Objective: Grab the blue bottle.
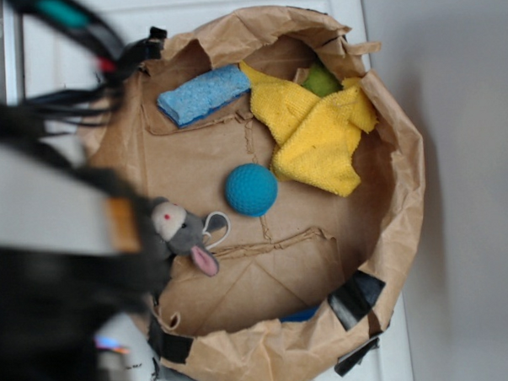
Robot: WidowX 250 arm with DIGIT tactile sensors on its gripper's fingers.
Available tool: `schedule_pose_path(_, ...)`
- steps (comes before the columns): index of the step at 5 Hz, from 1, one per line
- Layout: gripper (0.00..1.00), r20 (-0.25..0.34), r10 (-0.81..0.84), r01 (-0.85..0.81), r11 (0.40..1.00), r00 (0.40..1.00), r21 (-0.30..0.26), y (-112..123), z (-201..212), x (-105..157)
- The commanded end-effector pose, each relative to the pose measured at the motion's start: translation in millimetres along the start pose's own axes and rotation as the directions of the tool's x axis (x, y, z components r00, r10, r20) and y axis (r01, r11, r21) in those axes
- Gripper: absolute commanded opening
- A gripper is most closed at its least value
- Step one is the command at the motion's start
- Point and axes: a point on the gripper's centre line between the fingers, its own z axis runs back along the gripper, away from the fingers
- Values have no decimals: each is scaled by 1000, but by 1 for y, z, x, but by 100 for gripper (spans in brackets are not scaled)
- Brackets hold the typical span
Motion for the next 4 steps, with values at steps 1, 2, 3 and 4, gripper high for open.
schedule_pose_path(1, 100, 48, 19, -19, 1000, 999, -1, 3, 13, 6)
schedule_pose_path(2, 100, 48, 19, -19, 1000, 999, -1, 3, 13, 6)
schedule_pose_path(3, 100, 66, 68, -70, 997, 995, 19, 20, -20, 21)
schedule_pose_path(4, 100, 75, 67, -68, 998, 995, 13, 35, -41, 26)
